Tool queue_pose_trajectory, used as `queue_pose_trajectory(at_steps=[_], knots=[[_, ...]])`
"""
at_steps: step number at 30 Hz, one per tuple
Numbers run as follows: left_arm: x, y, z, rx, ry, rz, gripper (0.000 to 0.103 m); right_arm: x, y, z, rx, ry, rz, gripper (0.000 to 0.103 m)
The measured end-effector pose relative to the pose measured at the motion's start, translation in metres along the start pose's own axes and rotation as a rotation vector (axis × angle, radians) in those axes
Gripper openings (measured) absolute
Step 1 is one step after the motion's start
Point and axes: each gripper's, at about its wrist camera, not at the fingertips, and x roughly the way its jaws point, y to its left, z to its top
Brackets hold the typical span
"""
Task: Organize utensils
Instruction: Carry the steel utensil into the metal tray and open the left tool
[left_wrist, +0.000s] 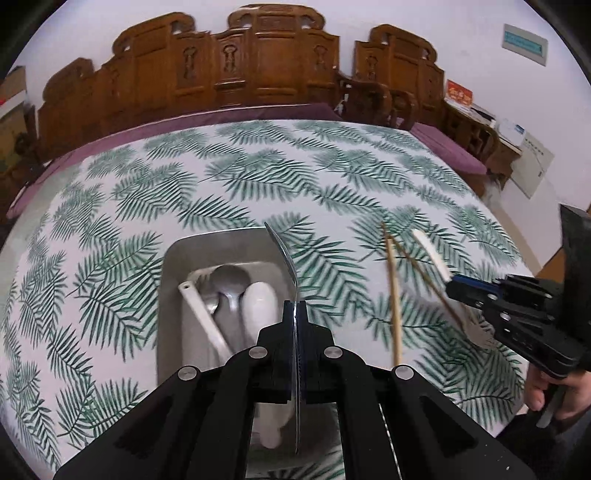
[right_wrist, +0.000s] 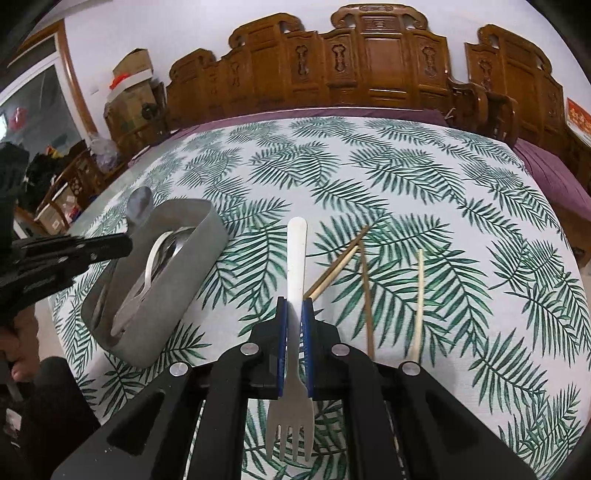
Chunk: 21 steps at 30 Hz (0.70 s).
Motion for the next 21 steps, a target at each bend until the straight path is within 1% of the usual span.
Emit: queue_pose_trajectory(at_steps=[6,11,21], knots=[[0.015,0.023,-0.005,-0.029,0.025,0.042,0.001,0.004,0.008,-0.001,-0.015,0.008,0.008,0.009],[0.028,0.038,-0.012,-0.041,0.059,0.068,0.001,0.004,0.018,0.002,-0.026,-0.003,0.025,0.009],[0.046,0.050,-0.015,-0.047,0.103,0.080,0.001,0.019,0.044,0.015,-0.043,-0.008,0.071,0.009]])
